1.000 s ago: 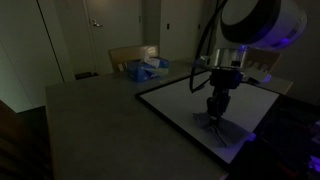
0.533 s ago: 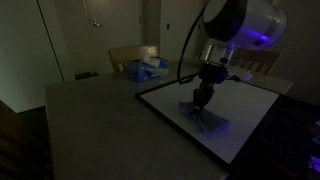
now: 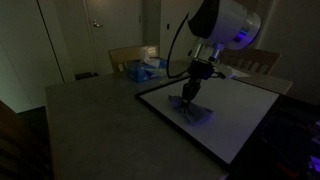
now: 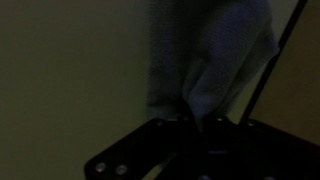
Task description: Use the towel to wipe the whiteboard
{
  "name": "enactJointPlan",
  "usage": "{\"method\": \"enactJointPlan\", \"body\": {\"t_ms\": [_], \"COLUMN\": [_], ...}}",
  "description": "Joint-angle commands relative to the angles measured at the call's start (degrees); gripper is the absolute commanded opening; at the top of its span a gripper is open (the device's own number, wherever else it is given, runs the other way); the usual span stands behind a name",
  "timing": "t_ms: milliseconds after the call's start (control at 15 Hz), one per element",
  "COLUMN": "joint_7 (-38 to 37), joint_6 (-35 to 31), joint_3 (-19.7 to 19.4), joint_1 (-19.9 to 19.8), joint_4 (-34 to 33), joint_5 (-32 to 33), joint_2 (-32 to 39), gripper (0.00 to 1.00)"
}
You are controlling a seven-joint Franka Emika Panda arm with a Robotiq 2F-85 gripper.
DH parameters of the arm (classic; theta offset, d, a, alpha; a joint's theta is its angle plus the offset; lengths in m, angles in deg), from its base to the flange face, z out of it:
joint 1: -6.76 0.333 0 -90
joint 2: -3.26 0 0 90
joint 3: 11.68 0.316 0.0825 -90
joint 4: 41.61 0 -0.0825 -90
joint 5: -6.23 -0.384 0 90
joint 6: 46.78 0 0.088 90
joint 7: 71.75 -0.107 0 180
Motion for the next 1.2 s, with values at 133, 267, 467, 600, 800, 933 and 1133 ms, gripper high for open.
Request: {"method": "enactJointPlan", "body": {"t_ms": [133, 267, 467, 600, 800, 933, 1133], "joint_7": [1.83, 0.71, -3.19, -5.71, -10.54, -15.76, -21.41], "joint_6": [2.46, 3.67, 5.96, 7.6, 9.65, 10.9, 13.48], "joint_3": [-1.13, -2.14, -3.97, -4.41, -5.34, -6.43, -6.64], "joint_1": [-0.3, 0.22, 0.83, 0.39, 0.46, 1.2, 1.4], "joint_4": [-4.24, -5.28, -7.42, -9.46, -13.11, -15.39, -18.63], "joint_5": [3.17, 5.73, 11.66, 15.29, 20.74, 25.46, 30.86], "joint_2": [3.75, 4.26, 5.3, 6.24, 8.22, 9.75, 11.46], "gripper": [0.03, 0.03, 0.03, 0.03, 0.03, 0.03, 0.03]}}
